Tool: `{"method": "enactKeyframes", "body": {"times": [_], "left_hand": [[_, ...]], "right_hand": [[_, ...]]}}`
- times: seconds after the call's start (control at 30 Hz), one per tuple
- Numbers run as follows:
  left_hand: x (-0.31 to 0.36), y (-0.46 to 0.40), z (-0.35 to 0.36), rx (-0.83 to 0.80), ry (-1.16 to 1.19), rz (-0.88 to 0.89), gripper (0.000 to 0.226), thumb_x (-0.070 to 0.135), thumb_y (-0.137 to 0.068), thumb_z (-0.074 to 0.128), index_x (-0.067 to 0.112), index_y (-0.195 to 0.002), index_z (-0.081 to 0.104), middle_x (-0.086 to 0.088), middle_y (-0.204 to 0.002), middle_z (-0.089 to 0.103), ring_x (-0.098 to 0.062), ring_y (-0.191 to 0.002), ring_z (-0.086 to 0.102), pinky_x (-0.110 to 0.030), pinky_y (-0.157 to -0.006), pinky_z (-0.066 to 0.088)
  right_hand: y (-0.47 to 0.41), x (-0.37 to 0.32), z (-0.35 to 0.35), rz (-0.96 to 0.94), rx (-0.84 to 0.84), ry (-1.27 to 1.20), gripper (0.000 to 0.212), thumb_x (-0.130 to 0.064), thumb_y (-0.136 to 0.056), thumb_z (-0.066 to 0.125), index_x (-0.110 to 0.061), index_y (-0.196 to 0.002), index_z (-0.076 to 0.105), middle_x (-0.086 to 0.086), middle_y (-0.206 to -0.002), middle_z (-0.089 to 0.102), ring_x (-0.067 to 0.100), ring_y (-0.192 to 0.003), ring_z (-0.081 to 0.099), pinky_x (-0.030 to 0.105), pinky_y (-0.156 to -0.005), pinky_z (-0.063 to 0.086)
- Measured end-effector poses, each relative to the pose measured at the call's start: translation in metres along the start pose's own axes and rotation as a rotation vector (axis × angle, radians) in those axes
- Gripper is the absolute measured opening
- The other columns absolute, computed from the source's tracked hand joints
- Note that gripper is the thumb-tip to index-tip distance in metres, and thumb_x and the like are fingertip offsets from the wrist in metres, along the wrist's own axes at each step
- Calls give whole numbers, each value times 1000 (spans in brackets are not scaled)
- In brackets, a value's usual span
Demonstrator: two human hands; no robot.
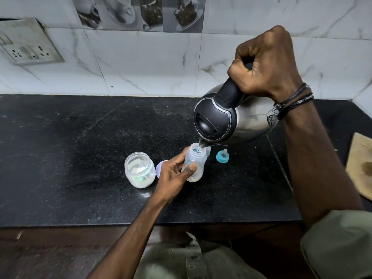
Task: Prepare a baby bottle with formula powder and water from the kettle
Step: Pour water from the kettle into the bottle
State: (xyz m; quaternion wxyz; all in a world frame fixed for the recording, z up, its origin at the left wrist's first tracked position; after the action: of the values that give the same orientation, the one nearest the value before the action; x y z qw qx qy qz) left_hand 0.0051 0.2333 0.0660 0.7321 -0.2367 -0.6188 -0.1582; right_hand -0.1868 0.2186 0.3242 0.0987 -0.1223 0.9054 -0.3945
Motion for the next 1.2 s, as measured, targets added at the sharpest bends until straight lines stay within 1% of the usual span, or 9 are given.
{"method": "enactKeyframes", "body": {"times": [0.1, 0.2, 0.33, 0.6, 0.77, 0.93, 1.07, 1.13, 1.2], "left_hand": [[0, 0, 0, 2, 5, 3, 48, -3, -94, 56, 7, -140, 48, 25, -133, 64, 3, -132, 52, -14, -105, 40], [3, 1, 2, 10, 12, 4, 49, 5, -91, 57, 11, -139, 49, 26, -131, 64, 4, -132, 52, -13, -104, 41], [5, 2, 3, 11, 16, -9, 46, 2, -92, 57, 17, -136, 53, 26, -132, 64, 3, -132, 53, -14, -105, 41], [7, 4, 2, 20, 10, -10, 45, 13, -91, 60, 19, -136, 55, 24, -135, 63, 0, -135, 51, -17, -107, 40], [6, 5, 2, 24, 24, -6, 46, 7, -91, 57, 17, -136, 53, 24, -134, 63, -1, -134, 52, -18, -107, 41], [7, 4, 3, 15, 38, 1, 45, 7, -91, 57, 18, -134, 54, 27, -131, 64, 3, -132, 53, -16, -105, 41], [6, 4, 2, 20, 49, 7, 46, 7, -91, 57, 17, -136, 53, 25, -133, 63, 2, -133, 52, -15, -106, 41], [6, 4, 2, 19, 49, 11, 45, 8, -91, 57, 17, -135, 55, 25, -133, 63, 2, -133, 52, -16, -106, 41], [6, 4, 2, 17, 51, 15, 45, 8, -91, 58, 18, -134, 55, 24, -133, 63, 1, -133, 52, -16, -106, 41]], "right_hand": [[0, 0, 0, -4, -4, 7, 23, -24, -66, 54, -9, -48, 56, 5, -43, 32, 32, -42, 35, 25, -54, 26], [0, -2, -1, -10, -1, 13, 22, -24, -66, 54, -10, -48, 54, 5, -44, 29, 33, -43, 32, 26, -55, 26], [0, -1, -2, -15, 0, 27, 24, -24, -66, 54, -8, -49, 56, 8, -44, 30, 34, -44, 32, 28, -52, 28], [0, -4, -4, -15, 0, 23, 23, -24, -66, 53, -10, -48, 54, 7, -44, 28, 34, -44, 30, 27, -52, 25], [1, -5, -5, -24, 7, 17, 21, -24, -66, 54, -14, -48, 52, -6, -42, 22, 31, -44, 28, 26, -55, 22], [0, -7, -6, -30, 12, 15, 19, -23, -67, 54, -19, -49, 48, -8, -41, 22, 30, -45, 26, 26, -54, 21], [0, -6, -6, -18, 10, 26, 22, -24, -67, 54, -12, -48, 54, 0, -42, 24, 32, -43, 29, 26, -54, 23], [0, -6, -5, -18, 3, 24, 22, -24, -67, 53, -12, -49, 53, -3, -41, 24, 32, -44, 29, 26, -54, 23], [0, -6, -5, -14, 1, 29, 22, -25, -67, 53, -11, -49, 55, 0, -42, 26, 33, -44, 30, 26, -55, 24]]}}
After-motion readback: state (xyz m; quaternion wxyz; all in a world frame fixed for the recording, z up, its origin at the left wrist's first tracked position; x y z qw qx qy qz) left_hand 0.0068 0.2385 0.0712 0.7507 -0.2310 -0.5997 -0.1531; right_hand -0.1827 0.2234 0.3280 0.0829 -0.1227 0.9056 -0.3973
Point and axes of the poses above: each hand's wrist, its own y-axis away from the middle knuckle, its own z-axis out of the palm, x = y × z, the point moved 3 cm from there along -y, towards the middle knuckle
